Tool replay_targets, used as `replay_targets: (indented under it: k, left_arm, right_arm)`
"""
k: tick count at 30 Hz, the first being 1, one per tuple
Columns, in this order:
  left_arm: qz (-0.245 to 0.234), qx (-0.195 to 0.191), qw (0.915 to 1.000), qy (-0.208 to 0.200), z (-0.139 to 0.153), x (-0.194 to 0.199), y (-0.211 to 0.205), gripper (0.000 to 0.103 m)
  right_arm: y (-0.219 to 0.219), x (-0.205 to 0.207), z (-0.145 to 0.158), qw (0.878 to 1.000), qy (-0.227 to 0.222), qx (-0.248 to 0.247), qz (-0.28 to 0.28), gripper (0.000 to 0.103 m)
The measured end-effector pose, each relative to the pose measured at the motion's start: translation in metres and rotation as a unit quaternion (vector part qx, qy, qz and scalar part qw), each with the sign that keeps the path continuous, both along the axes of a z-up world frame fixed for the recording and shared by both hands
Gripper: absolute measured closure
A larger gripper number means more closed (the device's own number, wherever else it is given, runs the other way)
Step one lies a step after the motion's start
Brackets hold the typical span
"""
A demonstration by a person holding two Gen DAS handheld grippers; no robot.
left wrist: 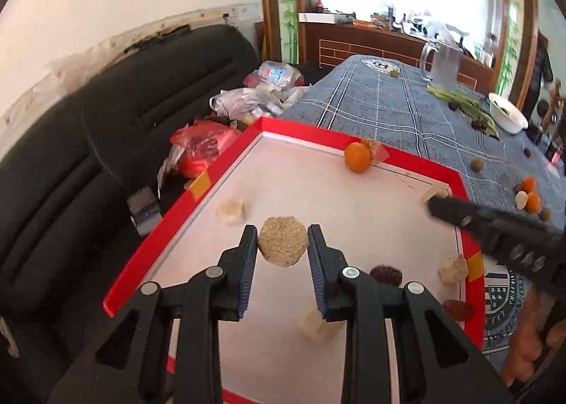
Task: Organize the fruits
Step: 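Carry both biscuits over the tray and open both tools, then grasp a pale cube with the left tool while the right tool grasps a brown kiwi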
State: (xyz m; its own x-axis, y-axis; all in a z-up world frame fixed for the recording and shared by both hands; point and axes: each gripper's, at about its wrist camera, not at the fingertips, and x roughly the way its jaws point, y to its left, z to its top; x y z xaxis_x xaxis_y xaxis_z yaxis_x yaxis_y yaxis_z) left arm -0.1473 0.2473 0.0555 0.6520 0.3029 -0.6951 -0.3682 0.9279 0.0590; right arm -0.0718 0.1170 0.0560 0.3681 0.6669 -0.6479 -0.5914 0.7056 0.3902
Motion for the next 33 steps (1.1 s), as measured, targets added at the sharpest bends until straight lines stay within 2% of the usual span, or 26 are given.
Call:
replay_targets:
  k: [4, 9, 11, 15, 16, 17, 18, 19, 20, 21, 24, 27, 33]
  left_arm:
    - [-0.004, -0.001, 0.9998, 0.019, -0.003, 0.017, 0.004, 0.072]
    - [0.003, 0.0, 0.9989, 0.046, -0.013, 0.026, 0.004, 0.072]
    - [0.004, -0.002, 0.9983, 0.058, -0.018, 0.03, 0.003, 0.072]
    - [0.006, -0.006, 0.9971, 0.076, -0.027, 0.036, 0.0, 0.071]
    - [0.007, -0.007, 0.9966, 0.081, -0.029, 0.037, -0.001, 0.068]
    - [0.012, -0.001, 0.9966, 0.082, -0.029, 0.037, -0.001, 0.06]
    - [0.017, 0.003, 0.9965, 0.082, -0.028, 0.037, -0.001, 0.054]
    - [0.019, 0.003, 0.9967, 0.079, -0.026, 0.036, -0.001, 0.04]
    - [0.023, 0.004, 0.9971, 0.073, -0.024, 0.034, -0.001, 0.03]
    - [0.028, 0.006, 0.9973, 0.068, -0.021, 0.032, -0.002, 0.027]
    - [0.036, 0.005, 0.9977, 0.056, -0.016, 0.023, -0.006, 0.025]
    - [0.038, -0.007, 0.9982, 0.046, -0.011, 0.016, -0.012, 0.025]
    - [-0.011, 0.013, 0.9996, 0.023, 0.011, 0.007, -0.056, 0.024]
  right_arm:
    - [0.002, 0.004, -0.017, 0.999, 0.037, -0.011, 0.006, 0.085]
    - [0.007, 0.0, -0.017, 0.999, 0.021, -0.019, 0.026, 0.084]
    - [0.01, -0.005, -0.017, 0.999, -0.003, -0.035, 0.032, 0.083]
    - [0.007, -0.001, -0.016, 0.999, 0.001, -0.027, 0.042, 0.083]
    - [0.005, 0.0, -0.016, 0.999, 0.001, -0.028, 0.043, 0.083]
    - [0.003, 0.0, -0.015, 0.999, 0.0, -0.031, 0.044, 0.081]
    - [0.002, -0.001, -0.014, 0.998, 0.001, -0.03, 0.047, 0.077]
    - [0.001, -0.001, -0.013, 0.998, 0.002, -0.029, 0.05, 0.073]
    - [-0.002, -0.001, -0.01, 0.998, 0.0, -0.024, 0.049, 0.066]
    - [-0.004, -0.002, -0.008, 0.999, -0.004, -0.02, 0.046, 0.063]
    - [-0.018, -0.003, 0.008, 0.999, -0.031, 0.02, 0.031, 0.062]
    - [-0.031, -0.001, 0.017, 0.998, -0.038, 0.058, 0.012, 0.062]
    - [-0.062, 0.006, 0.032, 0.995, -0.037, 0.087, -0.02, 0.062]
